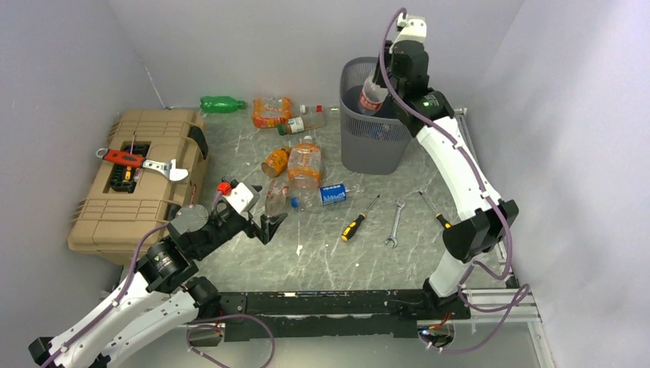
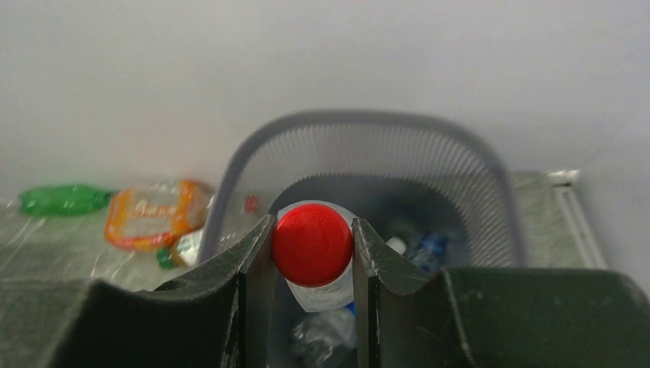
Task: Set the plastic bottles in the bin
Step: Place the plastic bottle in the trash bin.
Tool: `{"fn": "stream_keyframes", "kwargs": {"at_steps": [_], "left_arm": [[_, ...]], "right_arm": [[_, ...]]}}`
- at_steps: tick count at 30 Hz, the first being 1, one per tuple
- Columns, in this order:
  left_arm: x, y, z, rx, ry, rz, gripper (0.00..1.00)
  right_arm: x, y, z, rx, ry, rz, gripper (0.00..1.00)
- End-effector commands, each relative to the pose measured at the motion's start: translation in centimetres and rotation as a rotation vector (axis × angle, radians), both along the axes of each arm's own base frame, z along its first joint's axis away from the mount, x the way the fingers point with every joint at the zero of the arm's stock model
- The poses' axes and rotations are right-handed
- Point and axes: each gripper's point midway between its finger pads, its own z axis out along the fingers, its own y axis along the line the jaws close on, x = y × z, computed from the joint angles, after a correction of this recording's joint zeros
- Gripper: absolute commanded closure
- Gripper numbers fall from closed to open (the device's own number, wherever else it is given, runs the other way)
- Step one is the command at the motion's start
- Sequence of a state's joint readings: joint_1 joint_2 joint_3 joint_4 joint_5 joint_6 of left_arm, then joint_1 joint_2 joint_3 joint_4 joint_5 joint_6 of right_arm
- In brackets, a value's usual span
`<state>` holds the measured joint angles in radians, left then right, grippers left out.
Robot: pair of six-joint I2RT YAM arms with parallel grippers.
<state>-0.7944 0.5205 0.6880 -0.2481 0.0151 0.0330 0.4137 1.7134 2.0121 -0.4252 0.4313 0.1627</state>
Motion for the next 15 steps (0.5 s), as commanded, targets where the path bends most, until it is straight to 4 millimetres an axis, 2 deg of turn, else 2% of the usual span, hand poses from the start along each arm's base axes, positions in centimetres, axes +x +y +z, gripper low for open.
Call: {"fn": "stream_keyframes", "kwargs": {"at_steps": [1,6,10,15], "left_arm": [[0.6,0.7,0.9,0.004,-0.03,0.047,0.01],[0.5,0.2,0.5,0.012,-0.024,0.022,0.01],[0.4,-0.2,0.2,0.028,-0.016,-0.003,0.01],[0.3,-0.4,0.0,0.03,-0.013,-0.012,0.0]], "right_arm": [[-0.5,2.6,1.6,0.129,-0.073,0.121,1.0],[1.2,3.9,-3.1,0.085,0.021,0.148,1.0],[1.5,4.6,-7.0,0.046,0.075,0.182,1.0],[2.0,4.5,-11.6,-0.02,0.17,0.178,1.0]]}}
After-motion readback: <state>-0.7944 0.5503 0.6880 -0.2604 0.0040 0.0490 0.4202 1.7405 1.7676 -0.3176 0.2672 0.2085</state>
